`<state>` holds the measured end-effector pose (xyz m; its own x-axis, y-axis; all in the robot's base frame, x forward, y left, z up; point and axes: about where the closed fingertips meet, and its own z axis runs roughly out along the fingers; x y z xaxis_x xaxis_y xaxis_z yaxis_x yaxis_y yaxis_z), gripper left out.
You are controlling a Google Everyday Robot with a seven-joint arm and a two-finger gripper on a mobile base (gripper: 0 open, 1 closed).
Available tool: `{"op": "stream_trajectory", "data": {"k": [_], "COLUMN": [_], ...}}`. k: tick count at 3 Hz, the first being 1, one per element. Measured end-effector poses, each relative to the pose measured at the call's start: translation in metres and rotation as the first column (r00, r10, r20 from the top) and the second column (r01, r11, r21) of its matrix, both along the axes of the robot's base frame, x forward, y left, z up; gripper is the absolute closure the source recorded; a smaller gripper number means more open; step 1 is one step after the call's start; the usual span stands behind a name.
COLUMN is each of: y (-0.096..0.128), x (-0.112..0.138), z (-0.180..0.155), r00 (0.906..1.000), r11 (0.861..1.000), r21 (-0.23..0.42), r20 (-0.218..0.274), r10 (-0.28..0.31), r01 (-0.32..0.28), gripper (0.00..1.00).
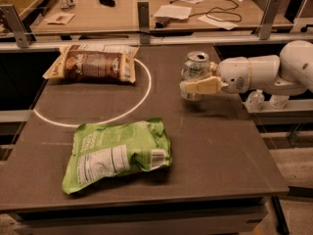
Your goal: Move 7up can near green rice chip bag
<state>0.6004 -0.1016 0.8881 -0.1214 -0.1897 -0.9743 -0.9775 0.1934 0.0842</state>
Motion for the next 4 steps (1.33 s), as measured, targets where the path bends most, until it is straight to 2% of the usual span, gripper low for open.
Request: {"op": "stream_trajectory", "data": {"k": [2,4], "y": [0.007,0.038], "x": [-0.008,-0.049], "z": [0.002,0.011], "r00": [0.9996,0.9956], "r11": [1.0,0.996], "r21": [-0.011,-0.007], "r20": [0.0,-0.018], "r10": [0.027,0.092], "r01": [-0.027,-0.092], "gripper": [1.0,1.0]}}
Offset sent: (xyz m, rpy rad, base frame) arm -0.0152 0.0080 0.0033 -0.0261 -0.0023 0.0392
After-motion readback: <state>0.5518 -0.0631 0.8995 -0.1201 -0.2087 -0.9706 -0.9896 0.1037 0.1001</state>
